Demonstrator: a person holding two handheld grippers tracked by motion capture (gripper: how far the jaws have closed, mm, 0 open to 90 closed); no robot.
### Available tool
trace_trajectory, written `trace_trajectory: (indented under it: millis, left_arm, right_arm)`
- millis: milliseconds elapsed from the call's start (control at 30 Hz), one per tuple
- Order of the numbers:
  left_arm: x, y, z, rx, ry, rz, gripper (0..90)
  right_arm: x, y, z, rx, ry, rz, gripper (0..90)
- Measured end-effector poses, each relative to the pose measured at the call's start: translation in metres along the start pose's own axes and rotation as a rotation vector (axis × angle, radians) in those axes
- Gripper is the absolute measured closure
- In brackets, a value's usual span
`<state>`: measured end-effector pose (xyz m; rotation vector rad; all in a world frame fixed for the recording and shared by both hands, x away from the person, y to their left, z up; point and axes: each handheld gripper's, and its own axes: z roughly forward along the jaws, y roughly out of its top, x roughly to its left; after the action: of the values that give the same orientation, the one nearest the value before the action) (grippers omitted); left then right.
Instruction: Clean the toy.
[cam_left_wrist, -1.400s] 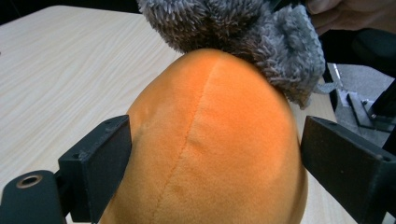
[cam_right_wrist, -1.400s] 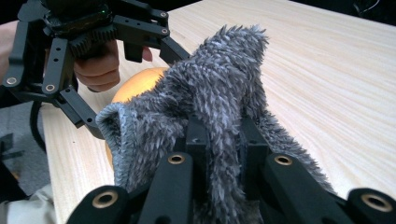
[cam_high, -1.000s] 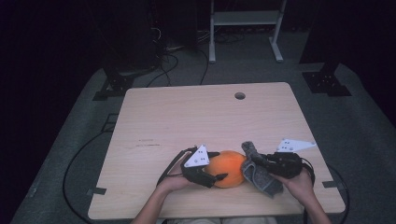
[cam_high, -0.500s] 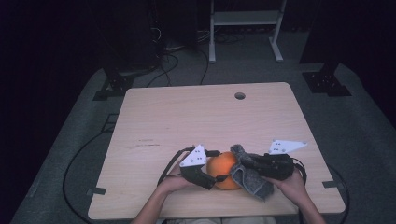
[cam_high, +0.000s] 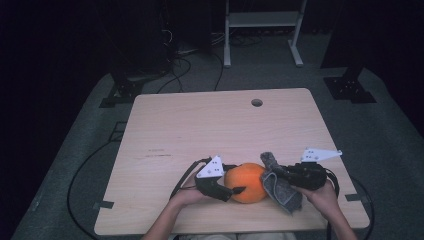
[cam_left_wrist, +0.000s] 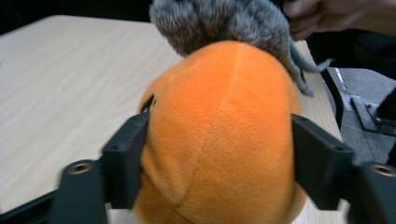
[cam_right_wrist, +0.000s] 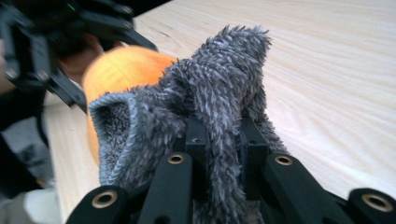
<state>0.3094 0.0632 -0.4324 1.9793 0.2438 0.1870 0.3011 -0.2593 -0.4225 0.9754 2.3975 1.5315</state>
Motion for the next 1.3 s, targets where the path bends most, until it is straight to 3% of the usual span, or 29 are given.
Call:
trace_trajectory:
  millis: [67,100,133,167,233,333,367,400,467,533,700,767,867,933,1067,1133,1233,1267,1300]
  left_arm:
    - [-0.001,0.004,-0.003,-0.012,0.01,0.003,31.0]
    - [-0.001,0.013,-0.013,-0.006,0.042,0.007,31.3]
    - [0.001,0.016,-0.018,-0.013,0.055,-0.005,31.3]
    - [0.003,0.018,-0.024,-0.029,0.065,-0.02,31.4]
    - [0.005,0.021,-0.031,-0.032,0.08,-0.034,31.7]
    - [0.001,0.028,-0.031,0.037,0.1,-0.003,31.4]
    - [0.001,0.028,-0.031,0.037,0.1,-0.003,31.2]
    - [-0.005,0.031,-0.026,0.065,0.113,0.022,31.0]
    - [-0.007,0.032,-0.024,0.057,0.113,0.012,30.2]
    - [-0.011,0.034,-0.021,0.026,0.125,-0.025,29.7]
    - [-0.008,0.024,-0.009,0.042,0.084,-0.051,23.4]
    - [-0.005,0.025,-0.013,0.026,0.061,-0.064,18.0]
    - [0.0,0.026,-0.022,-0.008,0.045,-0.061,13.1]
    - [0.009,0.019,-0.031,-0.021,0.013,-0.092,10.1]
    - [0.019,0.001,-0.022,0.07,-0.042,-0.135,9.4]
    - [0.021,-0.005,-0.014,0.082,-0.068,-0.164,5.9]
    - [0.021,-0.007,-0.009,0.068,-0.098,-0.169,6.4]
    - [0.019,-0.006,-0.009,0.059,-0.111,-0.165,11.4]
    - [0.017,-0.004,-0.011,0.041,-0.094,-0.152,20.1]
  right_arm:
    - [0.001,0.002,-0.001,0.005,-0.017,-0.011,77.4]
    - [0.001,0.004,-0.002,0.019,-0.07,-0.024,77.5]
    - [-0.001,0.004,-0.004,0.0,-0.068,0.002,77.7]
    - [-0.003,0.005,-0.007,-0.041,-0.035,0.034,77.7]
    - [0.005,0.013,-0.01,-0.096,-0.003,0.03,77.7]
    - [0.024,0.028,-0.004,-0.145,0.05,-0.006,77.7]
    - [0.024,0.028,-0.004,-0.145,0.05,-0.006,77.7]
    - [0.039,0.036,0.005,-0.148,0.092,-0.034,77.7]
    - [0.045,0.039,0.01,-0.143,0.097,-0.052,77.7]
    - [0.053,0.041,0.021,-0.119,0.052,-0.087,77.7]
    - [0.04,0.025,0.038,-0.058,0.013,-0.037,77.6]
    - [0.035,0.02,0.04,-0.071,0.014,-0.007,77.6]
    - [0.032,0.019,0.038,-0.069,-0.012,-0.011,77.5]
    - [0.028,0.015,0.036,-0.073,-0.006,0.012,77.4]
    - [0.02,0.011,0.033,-0.079,0.004,0.032,77.2]
    - [0.018,0.01,0.033,-0.078,0.011,0.04,77.2]
    - [0.019,0.01,0.032,-0.08,0.014,0.02,77.1]
    - [0.019,0.01,0.032,-0.083,0.016,0.012,77.1]
    - [0.021,0.012,0.03,-0.094,0.017,-0.001,77.2]
